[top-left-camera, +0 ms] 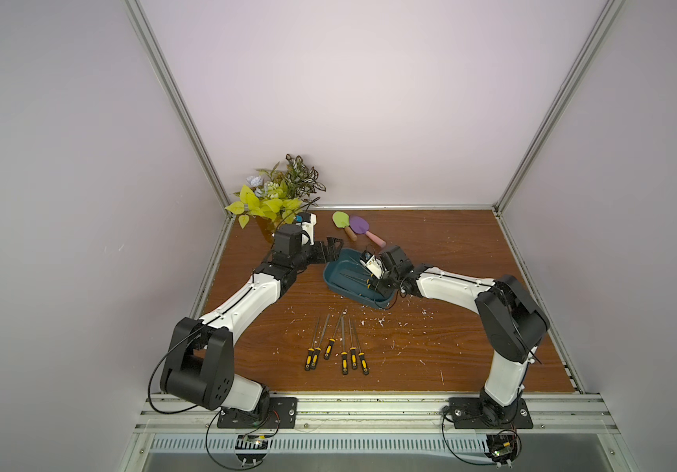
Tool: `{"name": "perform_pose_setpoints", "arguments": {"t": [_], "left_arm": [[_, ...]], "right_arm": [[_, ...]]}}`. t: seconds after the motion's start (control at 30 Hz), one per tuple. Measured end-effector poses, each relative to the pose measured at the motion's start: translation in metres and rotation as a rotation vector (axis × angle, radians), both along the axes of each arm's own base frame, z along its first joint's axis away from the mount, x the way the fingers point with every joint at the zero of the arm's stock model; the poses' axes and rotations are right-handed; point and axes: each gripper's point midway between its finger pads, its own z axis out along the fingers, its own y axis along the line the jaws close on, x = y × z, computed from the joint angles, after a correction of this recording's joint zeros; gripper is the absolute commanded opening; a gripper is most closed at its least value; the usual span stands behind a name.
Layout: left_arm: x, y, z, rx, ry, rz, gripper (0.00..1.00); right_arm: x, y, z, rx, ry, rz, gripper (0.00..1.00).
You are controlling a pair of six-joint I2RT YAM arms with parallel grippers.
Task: Put the file tool into the storage box
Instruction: Place the file tool in the storage box.
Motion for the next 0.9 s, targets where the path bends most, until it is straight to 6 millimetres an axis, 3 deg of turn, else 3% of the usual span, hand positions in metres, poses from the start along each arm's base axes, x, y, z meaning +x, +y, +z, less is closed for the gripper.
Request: {"name": "perform_pose_setpoints", "arguments": {"t": [0.23,0.5,0.7,0.8,0.9], "left_arm": [[0.000,-0.001,-0.003,-0.001,0.010,-0.004,0.99],[-0.001,-0.004,-0.004,-0.002,0.012,-0.013,1.00],[-0.001,-0.005,-0.005,-0.003,0.015,-0.017,1.00],[-0.001,-0.005,-0.005,-0.003,0.015,-0.016,1.00],[-0.001,-0.005,-0.005,-0.001,0.016,-0.014,1.00]], "right_arm": [[0.013,-0.005,0.003,-0.043,-0.072,-0.017,0.20],[0.028,-0.015,0.012,-0.092,-0.152,-0.054,0.48],[0.028,-0.020,0.016,-0.096,-0.159,-0.081,0.50],[0.024,-0.022,0.033,-0.052,-0.153,-0.116,0.51],[0.015,-0.023,0.068,0.051,-0.153,-0.172,0.50]]}}
